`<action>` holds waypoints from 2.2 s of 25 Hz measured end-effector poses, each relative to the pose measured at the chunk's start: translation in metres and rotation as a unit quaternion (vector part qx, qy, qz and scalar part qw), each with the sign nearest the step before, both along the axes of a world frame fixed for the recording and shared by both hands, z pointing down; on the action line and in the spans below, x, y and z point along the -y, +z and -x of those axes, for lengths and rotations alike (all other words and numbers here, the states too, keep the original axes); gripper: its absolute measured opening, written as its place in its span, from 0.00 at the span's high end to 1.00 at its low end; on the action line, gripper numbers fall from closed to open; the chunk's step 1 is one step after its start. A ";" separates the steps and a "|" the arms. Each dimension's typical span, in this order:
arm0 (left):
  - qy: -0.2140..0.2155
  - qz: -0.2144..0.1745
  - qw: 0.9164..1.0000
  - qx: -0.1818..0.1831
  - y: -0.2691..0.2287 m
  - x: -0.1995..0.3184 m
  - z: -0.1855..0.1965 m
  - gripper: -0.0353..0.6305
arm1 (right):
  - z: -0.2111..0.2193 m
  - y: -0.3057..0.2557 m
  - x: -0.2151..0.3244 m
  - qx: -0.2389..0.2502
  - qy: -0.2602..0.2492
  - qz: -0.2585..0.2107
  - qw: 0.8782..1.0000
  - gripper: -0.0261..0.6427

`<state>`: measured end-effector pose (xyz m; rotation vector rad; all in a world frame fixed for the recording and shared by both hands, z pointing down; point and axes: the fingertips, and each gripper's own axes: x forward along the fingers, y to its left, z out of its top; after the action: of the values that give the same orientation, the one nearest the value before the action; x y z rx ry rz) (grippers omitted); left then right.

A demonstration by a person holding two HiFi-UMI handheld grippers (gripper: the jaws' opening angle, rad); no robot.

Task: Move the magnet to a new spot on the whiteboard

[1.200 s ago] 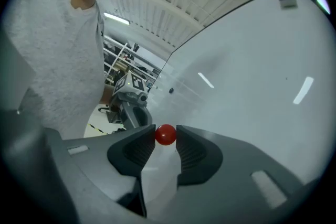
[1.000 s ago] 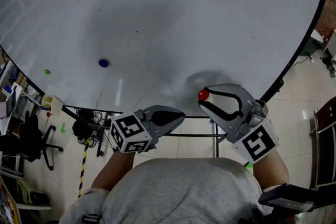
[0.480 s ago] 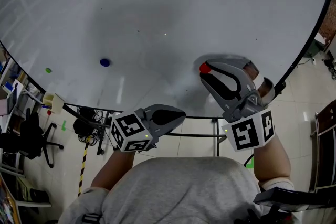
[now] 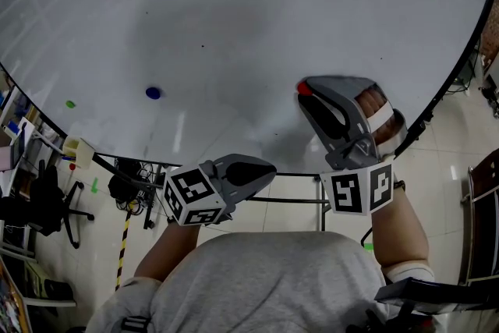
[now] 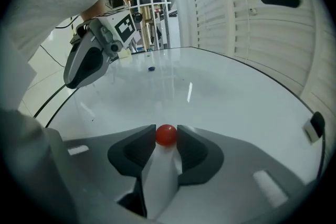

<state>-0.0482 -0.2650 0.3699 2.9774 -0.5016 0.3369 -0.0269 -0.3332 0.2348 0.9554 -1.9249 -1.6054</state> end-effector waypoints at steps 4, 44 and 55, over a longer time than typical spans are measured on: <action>-0.001 -0.001 1.000 -0.001 -0.001 0.002 -0.001 0.97 | 0.001 0.001 0.001 -0.003 0.018 -0.008 1.000 0.78; -0.033 0.029 0.999 -0.004 0.047 -0.118 0.009 0.97 | 0.000 0.211 -0.204 0.237 -0.176 0.637 0.712 0.95; -0.027 0.082 0.996 -0.029 0.060 -0.246 0.092 0.97 | 0.083 0.218 -0.325 0.275 -0.166 0.658 0.681 0.95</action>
<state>-0.1407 -0.0192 0.4303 2.8005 -0.5191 0.2707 -0.1095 -0.0081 0.4532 0.3862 -2.9057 0.3575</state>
